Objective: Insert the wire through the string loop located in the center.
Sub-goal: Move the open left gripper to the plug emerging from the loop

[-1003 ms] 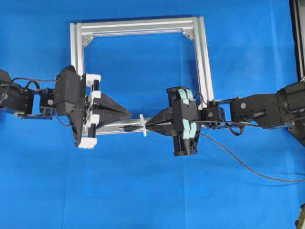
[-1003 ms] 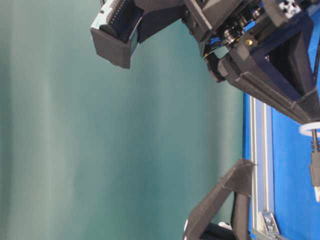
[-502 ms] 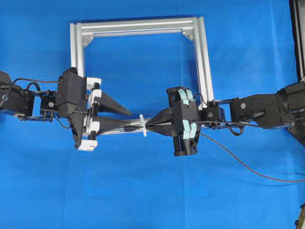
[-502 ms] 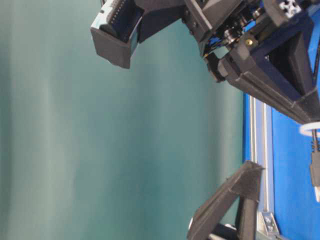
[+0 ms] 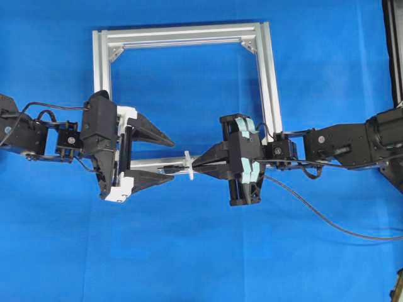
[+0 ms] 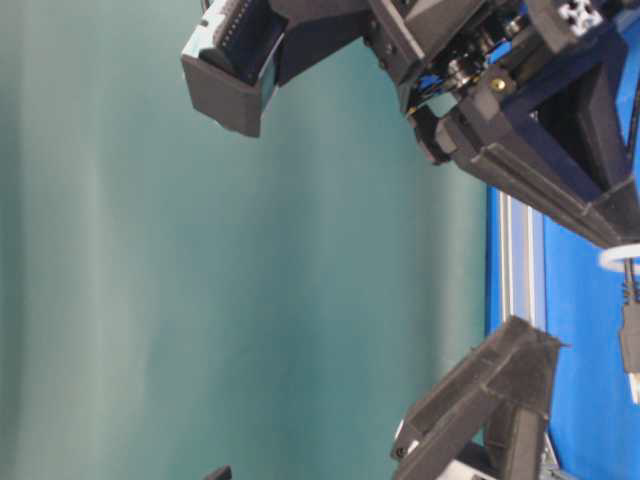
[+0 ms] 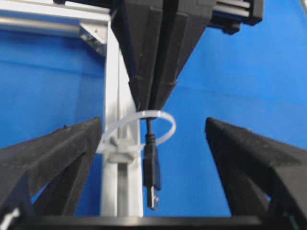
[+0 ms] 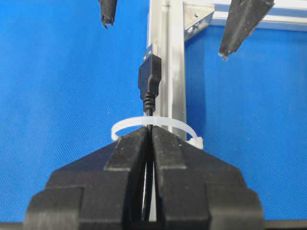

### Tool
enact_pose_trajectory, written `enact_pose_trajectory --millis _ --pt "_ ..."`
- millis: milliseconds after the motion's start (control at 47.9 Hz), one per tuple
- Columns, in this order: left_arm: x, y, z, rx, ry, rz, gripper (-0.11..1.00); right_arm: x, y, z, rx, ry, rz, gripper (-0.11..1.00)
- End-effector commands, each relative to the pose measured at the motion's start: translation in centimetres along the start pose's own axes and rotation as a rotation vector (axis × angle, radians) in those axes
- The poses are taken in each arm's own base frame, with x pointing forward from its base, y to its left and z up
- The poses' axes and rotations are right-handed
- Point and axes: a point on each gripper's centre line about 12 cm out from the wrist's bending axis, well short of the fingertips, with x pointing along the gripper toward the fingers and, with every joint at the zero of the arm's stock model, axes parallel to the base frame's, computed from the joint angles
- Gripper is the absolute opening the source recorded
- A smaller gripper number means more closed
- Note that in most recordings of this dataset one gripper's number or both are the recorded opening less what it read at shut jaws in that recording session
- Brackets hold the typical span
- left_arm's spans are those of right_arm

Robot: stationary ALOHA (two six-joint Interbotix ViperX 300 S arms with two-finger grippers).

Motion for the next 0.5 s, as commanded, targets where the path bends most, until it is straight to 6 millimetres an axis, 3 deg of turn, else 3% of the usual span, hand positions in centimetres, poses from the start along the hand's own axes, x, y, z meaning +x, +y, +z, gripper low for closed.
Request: enact_pose_trajectory --millis 0,84,355,481 --pt "0.4 -0.3 0.8 0.005 -0.022 -0.009 0.92 0.0 0.1 1.3 -0.001 -0.043 0.004 -0.02" --pt "0.6 -0.2 0.4 0.011 -0.01 -0.006 0.92 0.0 0.2 1.3 -0.002 -0.044 0.005 -0.02" --pt "2.2 0.7 -3.9 0.035 0.11 0.022 0.92 0.0 0.2 1.3 -0.002 -0.043 0.005 -0.02" --pt "2.5 0.7 -4.0 0.036 0.11 0.021 0.92 0.0 0.1 1.3 -0.001 -0.041 0.004 -0.02"
